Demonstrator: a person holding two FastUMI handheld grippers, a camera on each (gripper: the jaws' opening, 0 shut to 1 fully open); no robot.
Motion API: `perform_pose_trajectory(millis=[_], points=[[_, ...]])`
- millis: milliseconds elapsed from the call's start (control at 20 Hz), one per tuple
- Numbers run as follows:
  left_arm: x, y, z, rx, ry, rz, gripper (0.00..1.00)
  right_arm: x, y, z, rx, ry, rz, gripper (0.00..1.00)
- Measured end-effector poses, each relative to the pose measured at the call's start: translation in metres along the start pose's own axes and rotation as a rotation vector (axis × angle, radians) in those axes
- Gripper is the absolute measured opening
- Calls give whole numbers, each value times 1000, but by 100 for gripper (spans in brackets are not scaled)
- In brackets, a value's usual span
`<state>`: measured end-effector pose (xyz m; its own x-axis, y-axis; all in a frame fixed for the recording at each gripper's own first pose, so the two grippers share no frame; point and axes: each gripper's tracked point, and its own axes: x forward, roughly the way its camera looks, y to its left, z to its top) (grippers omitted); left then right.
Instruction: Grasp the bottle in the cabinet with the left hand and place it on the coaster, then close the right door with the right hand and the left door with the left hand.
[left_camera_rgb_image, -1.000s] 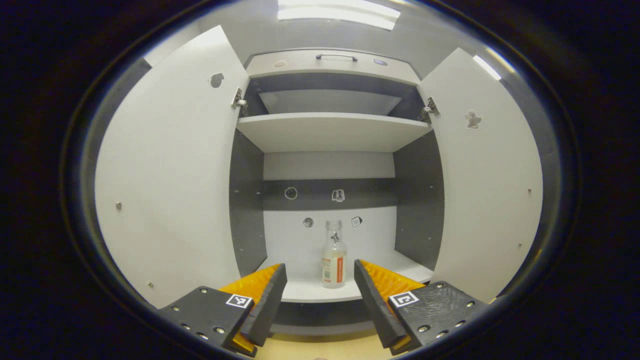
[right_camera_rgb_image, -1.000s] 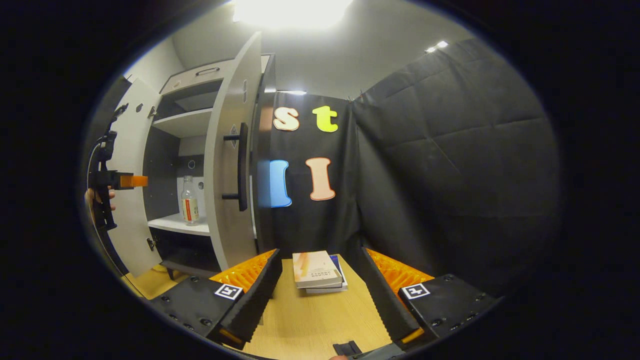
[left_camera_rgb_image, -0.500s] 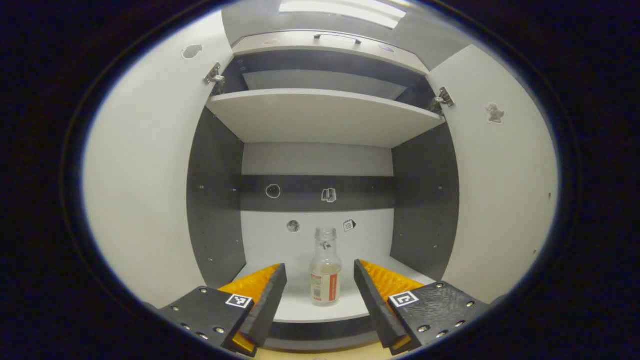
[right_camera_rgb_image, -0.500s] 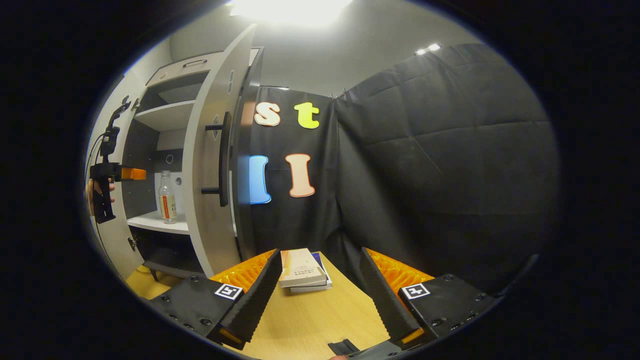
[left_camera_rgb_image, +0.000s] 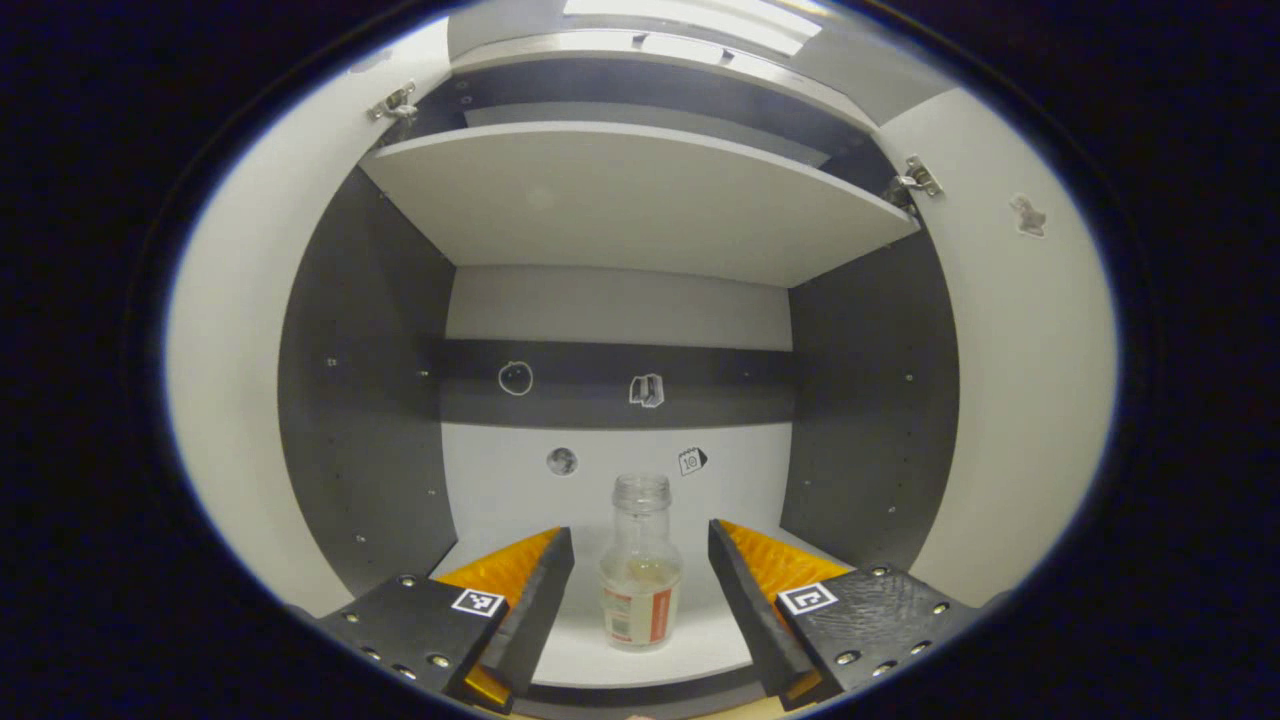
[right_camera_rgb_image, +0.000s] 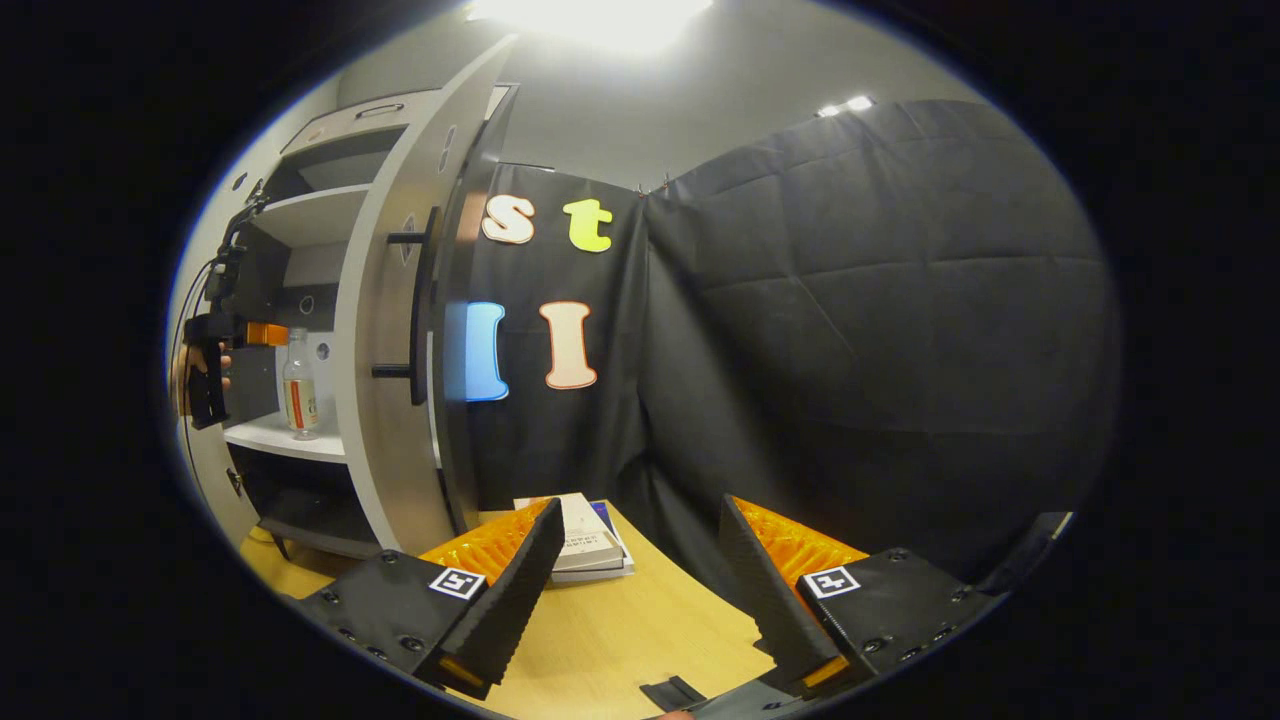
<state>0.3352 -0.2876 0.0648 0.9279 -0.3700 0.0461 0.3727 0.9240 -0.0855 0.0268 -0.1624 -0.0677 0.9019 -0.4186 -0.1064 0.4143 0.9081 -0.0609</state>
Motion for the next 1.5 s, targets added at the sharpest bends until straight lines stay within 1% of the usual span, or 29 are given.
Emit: perform_pose_trajectory(millis=[50,100,150,200,250,350,400,450,500,600,750,800,950,1000,1050,1100,1150,1250,1300,1400,1450,1500], points=[[6,0,-2,6,3,-4,85,-1,0,-1,-1,3,-7,96],[13,0,-5,15,10,-7,84,0,2,-1,1,6,-14,99],[20,0,-7,25,18,-10,84,0,2,-4,2,11,-20,100],[27,0,-9,31,23,-12,84,0,3,-5,1,18,-26,100],[33,-1,-11,33,25,-17,84,0,4,-8,-2,23,-28,96],[43,-1,-12,32,27,-25,84,-2,6,-9,-13,28,-35,96],[47,0,-12,30,28,-25,84,-2,8,-8,-19,28,-38,99],[52,2,-13,24,31,-22,84,-3,9,-8,-23,27,-40,99],[56,4,-13,17,36,-23,84,-4,10,-7,-27,25,-42,96],[62,5,-16,12,45,-24,84,-4,12,-7,-32,25,-46,96],[69,5,-18,39,57,-28,83,-5,16,-8,-39,31,-47,96],[70,6,-15,50,49,-25,82,-6,16,-9,-40,30,-47,99],[73,6,-17,60,47,-27,62,-5,20,-10,-48,25,-34,99],[72,5,-15,62,50,-33,55,-5,20,-9,-51,23,-32,96],[70,0,-15,61,54,-53,48,-5,19,-9,-52,21,-31,96],[69,-4,-15,57,57,-68,44,-5,20,-9,-50,20,-26,99],[64,-8,-13,57,62,-77,43,-6,20,-9,-46,20,-21,96],[56,-10,-8,55,56,-80,43,-5,19,-10,-41,19,-9,96],[52,-11,-6,51,51,-80,44,-5,18,-10,-39,18,-2,99],[41,-11,0,47,40,-73,44,-8,16,-11,-39,16,13,99],[34,-10,1,45,37,-68,44,-10,14,-12,-39,15,20,96],[27,-9,3,42,35,-63,43,-12,12,-12,-36,16,28,96]])
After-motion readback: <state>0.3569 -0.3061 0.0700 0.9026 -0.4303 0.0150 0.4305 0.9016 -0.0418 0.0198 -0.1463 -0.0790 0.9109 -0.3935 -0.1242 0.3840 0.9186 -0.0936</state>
